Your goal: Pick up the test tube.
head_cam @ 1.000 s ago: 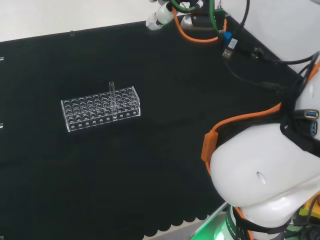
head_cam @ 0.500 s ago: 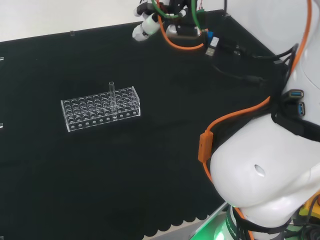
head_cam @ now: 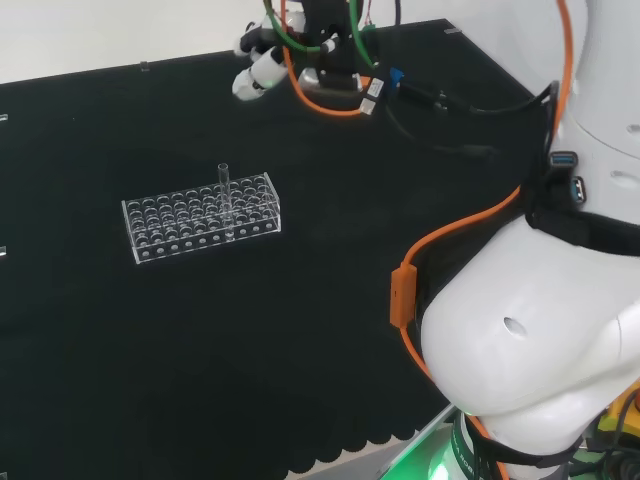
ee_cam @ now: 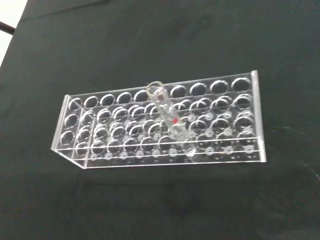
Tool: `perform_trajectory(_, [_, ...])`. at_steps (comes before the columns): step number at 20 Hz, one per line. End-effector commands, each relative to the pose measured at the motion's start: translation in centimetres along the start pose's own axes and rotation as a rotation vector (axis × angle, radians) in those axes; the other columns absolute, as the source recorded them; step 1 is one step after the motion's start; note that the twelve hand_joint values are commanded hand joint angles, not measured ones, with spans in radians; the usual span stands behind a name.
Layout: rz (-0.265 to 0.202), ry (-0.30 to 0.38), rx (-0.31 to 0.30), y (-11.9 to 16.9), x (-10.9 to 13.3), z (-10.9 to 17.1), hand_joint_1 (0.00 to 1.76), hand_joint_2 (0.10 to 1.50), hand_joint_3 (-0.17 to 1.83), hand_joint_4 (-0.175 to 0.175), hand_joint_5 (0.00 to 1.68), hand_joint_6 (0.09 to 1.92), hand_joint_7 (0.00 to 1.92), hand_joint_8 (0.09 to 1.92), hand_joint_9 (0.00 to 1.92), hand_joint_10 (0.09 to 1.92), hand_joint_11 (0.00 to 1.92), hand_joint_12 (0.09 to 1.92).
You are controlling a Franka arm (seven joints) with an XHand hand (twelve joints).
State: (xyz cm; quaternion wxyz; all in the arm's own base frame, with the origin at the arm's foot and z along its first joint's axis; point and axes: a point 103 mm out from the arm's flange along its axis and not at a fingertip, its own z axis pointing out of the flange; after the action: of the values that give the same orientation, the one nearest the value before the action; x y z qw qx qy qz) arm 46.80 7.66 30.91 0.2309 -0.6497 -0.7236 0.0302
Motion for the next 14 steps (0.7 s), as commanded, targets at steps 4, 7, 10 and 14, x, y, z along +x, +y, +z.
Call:
perform_trajectory(4, [-0.066,0.036,0.049,3.4,2.9,3.4,0.79,1.04,-0.17,0.035,0.29,0.09,0.14,0.79,0.05,0.95,0.00,1.18])
perform_trajectory(7, [-0.069,0.036,0.054,3.9,3.2,4.0,0.79,1.04,-0.17,0.034,0.29,0.09,0.15,0.79,0.05,0.95,0.00,1.19])
perform_trajectory(10, [-0.066,0.037,0.064,4.4,3.1,5.0,0.79,1.04,-0.17,0.034,0.29,0.09,0.15,0.79,0.06,0.95,0.00,1.19])
perform_trajectory(14, [-0.061,0.049,0.089,5.0,2.5,6.7,0.80,1.04,-0.17,0.032,0.30,0.09,0.16,0.79,0.06,0.95,0.00,1.19])
